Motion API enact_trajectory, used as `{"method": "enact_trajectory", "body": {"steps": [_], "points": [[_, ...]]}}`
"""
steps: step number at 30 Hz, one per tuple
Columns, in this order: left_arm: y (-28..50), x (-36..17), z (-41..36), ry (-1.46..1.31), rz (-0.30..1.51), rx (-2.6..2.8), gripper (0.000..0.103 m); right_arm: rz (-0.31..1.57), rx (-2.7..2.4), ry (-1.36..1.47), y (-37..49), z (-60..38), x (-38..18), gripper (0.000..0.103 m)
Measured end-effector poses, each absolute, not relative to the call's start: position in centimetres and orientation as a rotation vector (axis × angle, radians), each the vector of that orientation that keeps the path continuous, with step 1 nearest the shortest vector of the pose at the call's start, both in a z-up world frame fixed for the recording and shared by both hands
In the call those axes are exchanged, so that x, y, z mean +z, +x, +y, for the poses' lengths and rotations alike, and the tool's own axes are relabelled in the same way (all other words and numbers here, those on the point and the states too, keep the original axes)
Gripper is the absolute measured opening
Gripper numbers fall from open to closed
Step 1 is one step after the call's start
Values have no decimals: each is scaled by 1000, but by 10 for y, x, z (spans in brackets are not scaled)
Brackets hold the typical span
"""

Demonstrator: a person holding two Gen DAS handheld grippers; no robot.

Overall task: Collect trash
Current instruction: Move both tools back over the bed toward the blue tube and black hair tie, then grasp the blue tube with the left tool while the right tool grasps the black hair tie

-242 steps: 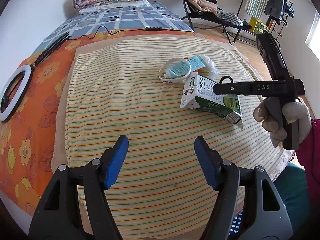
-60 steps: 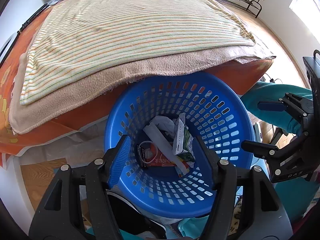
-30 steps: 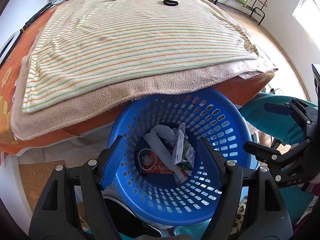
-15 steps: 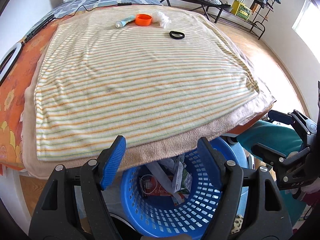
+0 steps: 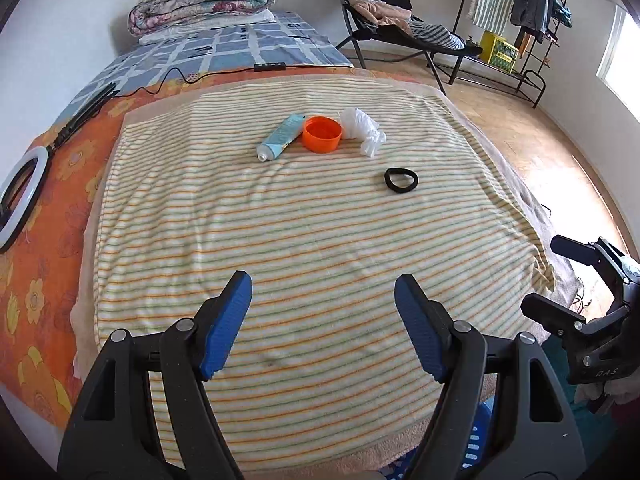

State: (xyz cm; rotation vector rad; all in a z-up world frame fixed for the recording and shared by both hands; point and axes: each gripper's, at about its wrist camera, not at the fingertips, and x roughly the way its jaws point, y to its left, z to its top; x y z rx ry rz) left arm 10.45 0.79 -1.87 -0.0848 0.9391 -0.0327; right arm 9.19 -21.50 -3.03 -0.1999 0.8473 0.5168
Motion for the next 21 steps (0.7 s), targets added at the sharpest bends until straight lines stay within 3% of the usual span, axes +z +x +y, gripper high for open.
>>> {"method": "enact_trajectory", "body": {"steps": [11, 21], "points": [[204, -30, 68, -208, 942, -21, 76, 880, 537, -175, 164, -189, -42, 97], [270, -61, 74, -146, 1023, -74, 71, 938, 559, -164, 218, -167, -65, 86]]}}
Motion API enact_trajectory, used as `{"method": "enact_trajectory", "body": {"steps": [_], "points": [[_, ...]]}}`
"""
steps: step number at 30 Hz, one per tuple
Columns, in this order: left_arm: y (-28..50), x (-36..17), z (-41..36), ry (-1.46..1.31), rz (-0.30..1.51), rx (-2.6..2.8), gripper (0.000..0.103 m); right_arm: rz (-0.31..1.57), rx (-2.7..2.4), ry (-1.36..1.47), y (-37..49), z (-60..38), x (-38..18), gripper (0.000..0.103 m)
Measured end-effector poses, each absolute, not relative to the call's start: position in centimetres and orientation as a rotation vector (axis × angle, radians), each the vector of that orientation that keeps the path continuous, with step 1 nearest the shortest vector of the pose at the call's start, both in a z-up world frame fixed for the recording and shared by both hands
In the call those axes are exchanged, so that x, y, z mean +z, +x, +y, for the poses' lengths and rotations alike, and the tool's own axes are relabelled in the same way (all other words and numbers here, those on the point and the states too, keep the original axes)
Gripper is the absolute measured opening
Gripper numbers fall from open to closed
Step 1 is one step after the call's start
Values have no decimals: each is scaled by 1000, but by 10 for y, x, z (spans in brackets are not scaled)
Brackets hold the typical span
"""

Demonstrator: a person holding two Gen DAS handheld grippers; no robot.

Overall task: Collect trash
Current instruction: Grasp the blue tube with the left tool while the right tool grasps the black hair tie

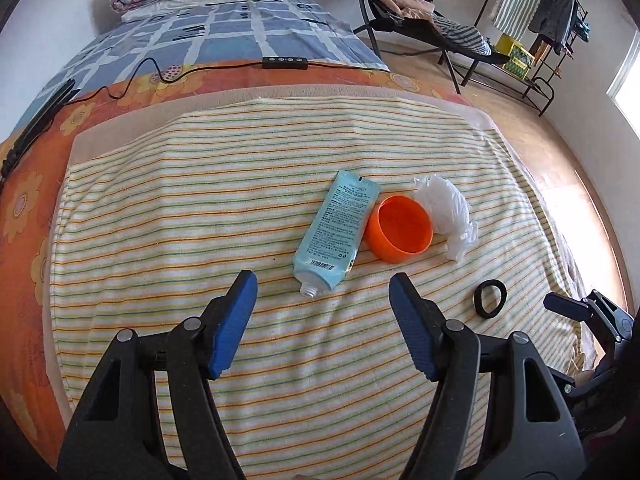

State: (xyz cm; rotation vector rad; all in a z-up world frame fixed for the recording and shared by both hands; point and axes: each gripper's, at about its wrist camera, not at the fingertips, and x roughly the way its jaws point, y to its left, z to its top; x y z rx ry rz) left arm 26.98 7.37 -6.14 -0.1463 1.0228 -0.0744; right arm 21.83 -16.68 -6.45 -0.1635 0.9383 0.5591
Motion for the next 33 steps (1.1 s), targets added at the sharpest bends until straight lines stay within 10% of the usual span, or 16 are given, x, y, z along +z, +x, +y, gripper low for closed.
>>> {"method": "enact_trajectory", "body": {"steps": [18, 33], "points": [[314, -86, 66, -71, 1040, -50, 40, 962, 548, -186, 261, -142, -88, 76], [262, -72, 78, -88, 1000, 5, 38, 948, 550, -218, 253, -134, -86, 18]]}}
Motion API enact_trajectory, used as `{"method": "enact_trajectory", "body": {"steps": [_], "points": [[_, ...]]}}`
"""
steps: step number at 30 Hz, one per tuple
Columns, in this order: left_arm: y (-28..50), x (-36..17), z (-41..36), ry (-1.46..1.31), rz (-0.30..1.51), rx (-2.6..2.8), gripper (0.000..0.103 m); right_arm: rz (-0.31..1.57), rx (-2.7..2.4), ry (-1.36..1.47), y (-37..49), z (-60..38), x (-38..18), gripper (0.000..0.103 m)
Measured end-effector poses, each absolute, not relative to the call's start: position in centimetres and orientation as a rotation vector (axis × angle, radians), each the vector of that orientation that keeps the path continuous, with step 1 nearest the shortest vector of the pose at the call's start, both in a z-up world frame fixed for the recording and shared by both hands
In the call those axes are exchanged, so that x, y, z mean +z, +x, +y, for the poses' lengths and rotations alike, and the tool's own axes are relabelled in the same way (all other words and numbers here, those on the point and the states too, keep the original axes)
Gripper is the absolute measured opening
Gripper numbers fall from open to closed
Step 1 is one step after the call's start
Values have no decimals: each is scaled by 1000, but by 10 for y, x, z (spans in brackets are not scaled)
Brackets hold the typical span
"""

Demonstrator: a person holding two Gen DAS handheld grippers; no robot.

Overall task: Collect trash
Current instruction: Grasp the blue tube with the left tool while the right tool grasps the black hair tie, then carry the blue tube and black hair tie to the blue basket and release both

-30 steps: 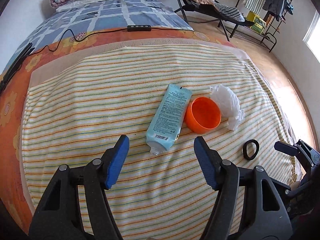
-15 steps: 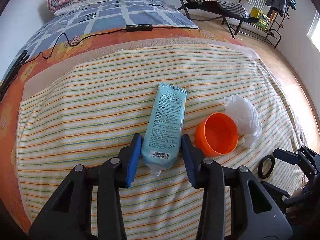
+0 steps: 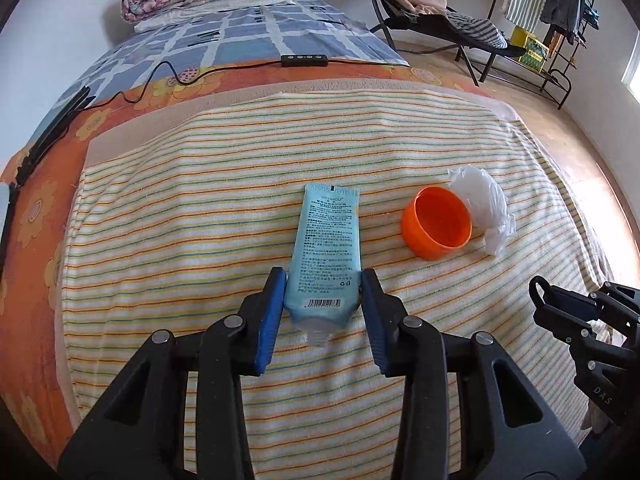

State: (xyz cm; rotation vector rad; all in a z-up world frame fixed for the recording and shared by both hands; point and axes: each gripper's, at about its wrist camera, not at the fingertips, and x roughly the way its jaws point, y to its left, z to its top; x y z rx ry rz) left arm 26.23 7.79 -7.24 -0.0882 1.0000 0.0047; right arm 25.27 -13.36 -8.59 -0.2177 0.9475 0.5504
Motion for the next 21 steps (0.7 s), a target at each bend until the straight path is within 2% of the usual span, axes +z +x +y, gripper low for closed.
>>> {"method": "enact_trajectory", "body": {"steps": [12, 21], "points": [[190, -50, 63, -75, 990, -27, 37, 867, 568, -185, 216, -149, -46, 17], [129, -50, 46, -107, 1025, -72, 37, 869, 577, -172, 174, -169, -36, 17]]}}
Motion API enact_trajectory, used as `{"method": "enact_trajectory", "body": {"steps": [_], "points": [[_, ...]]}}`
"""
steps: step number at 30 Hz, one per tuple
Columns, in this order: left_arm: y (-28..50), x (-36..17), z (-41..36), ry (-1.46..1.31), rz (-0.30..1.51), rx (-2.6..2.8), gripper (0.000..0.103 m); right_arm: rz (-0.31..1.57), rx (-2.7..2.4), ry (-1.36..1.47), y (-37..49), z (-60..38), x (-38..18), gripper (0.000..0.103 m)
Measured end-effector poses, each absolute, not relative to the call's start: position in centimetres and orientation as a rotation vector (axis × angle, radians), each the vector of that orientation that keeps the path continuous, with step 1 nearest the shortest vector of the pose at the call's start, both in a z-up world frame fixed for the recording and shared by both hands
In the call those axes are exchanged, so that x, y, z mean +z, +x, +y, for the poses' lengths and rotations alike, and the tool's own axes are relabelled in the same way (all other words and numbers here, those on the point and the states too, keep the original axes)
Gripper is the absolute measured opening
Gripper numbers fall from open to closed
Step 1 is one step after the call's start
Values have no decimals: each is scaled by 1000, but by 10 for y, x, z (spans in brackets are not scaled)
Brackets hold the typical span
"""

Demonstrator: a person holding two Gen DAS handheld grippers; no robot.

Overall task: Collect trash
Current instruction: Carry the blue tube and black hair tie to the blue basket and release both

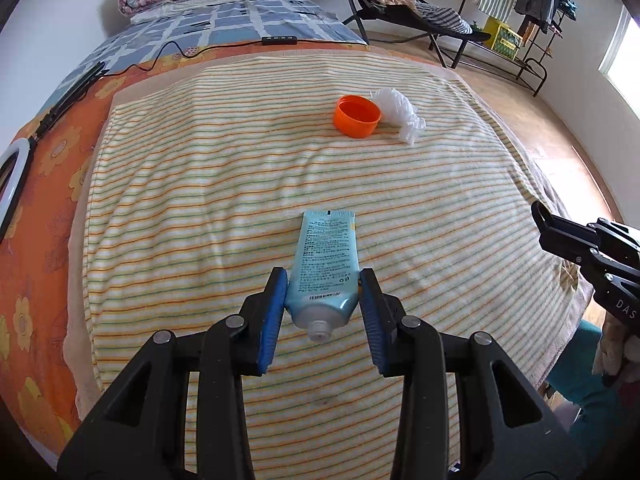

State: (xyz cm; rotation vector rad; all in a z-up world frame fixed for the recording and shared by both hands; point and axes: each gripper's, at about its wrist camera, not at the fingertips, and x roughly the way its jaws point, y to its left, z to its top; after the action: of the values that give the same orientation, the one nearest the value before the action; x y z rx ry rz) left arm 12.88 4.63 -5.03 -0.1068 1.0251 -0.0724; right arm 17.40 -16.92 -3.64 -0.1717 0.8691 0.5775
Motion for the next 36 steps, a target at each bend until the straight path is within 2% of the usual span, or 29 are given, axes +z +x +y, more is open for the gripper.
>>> {"method": "enact_trajectory", "body": {"steps": [18, 36], "points": [[-15, 4, -3, -141, 945, -191, 37, 858, 644, -178, 63, -200, -27, 17], [-104, -33, -38, -124, 1016, -241, 37, 924, 663, -198, -14, -216, -55, 17]]}}
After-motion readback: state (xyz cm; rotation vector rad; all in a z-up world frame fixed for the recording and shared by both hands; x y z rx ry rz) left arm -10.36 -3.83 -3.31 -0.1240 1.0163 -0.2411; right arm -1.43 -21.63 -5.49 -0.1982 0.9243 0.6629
